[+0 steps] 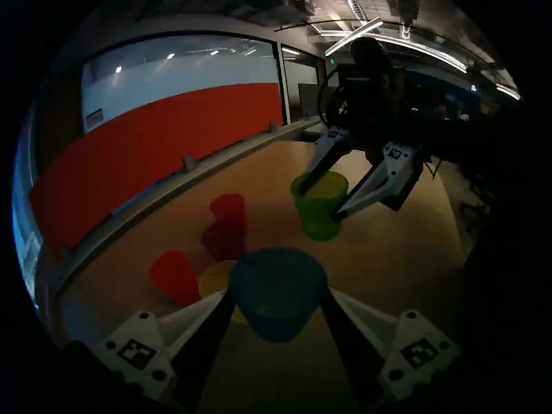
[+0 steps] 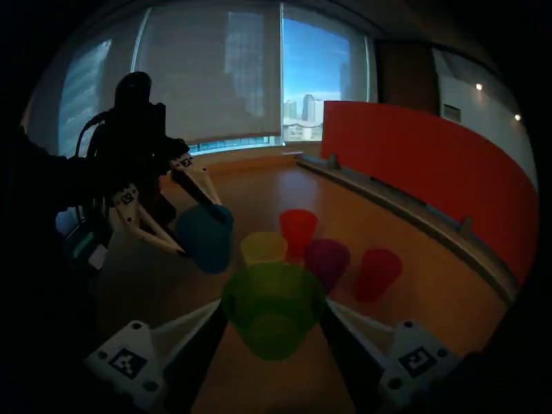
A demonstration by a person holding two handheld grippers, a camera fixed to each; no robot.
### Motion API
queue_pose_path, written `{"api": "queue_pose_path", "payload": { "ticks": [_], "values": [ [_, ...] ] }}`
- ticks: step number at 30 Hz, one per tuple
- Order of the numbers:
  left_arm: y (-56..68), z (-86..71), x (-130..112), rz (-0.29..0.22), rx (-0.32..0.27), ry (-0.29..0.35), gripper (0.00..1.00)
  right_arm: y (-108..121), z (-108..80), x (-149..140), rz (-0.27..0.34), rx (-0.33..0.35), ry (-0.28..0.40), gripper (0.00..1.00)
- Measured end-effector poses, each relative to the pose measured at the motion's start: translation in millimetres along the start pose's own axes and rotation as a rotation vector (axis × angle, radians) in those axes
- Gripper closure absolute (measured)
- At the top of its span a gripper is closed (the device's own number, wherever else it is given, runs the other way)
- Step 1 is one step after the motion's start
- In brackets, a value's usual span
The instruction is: Pour water
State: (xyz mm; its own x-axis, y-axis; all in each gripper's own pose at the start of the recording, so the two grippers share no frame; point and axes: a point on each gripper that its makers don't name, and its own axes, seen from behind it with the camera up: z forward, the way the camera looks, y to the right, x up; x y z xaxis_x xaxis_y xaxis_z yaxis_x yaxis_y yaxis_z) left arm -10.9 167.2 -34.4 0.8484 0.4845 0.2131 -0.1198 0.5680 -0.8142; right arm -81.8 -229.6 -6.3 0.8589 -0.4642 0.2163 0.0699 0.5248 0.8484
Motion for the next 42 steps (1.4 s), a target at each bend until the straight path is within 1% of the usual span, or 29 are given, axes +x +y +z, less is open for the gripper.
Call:
{"api": "queue_pose_path", "payload": {
  "ticks": [12,15,23,33,42],
  "values": [
    [11.0,17.7,-28.6,0.015,-0.059,-0.075,0.14,3.2,10.3,-18.3,0.02,0.011,-0.037,0.1],
    [10.0,21.8,-33.6,0.016,-0.06,-0.083,0.14,3.4,13.0,-21.9,0.02,0.013,-0.045,0.1],
    [8.8,29.1,-42.8,-0.001,-0.071,-0.093,0.14,5.6,18.4,-32.4,0.022,0.014,-0.069,0.09],
    [10.1,34.0,-54.0,-0.01,-0.078,-0.104,0.14,6.1,23.4,-40.1,0.022,0.015,-0.086,0.09],
    [8.3,34.7,-62.8,-0.023,-0.077,-0.11,0.14,7.0,27.2,-43.9,0.022,0.008,-0.093,0.09]
  ]
}}
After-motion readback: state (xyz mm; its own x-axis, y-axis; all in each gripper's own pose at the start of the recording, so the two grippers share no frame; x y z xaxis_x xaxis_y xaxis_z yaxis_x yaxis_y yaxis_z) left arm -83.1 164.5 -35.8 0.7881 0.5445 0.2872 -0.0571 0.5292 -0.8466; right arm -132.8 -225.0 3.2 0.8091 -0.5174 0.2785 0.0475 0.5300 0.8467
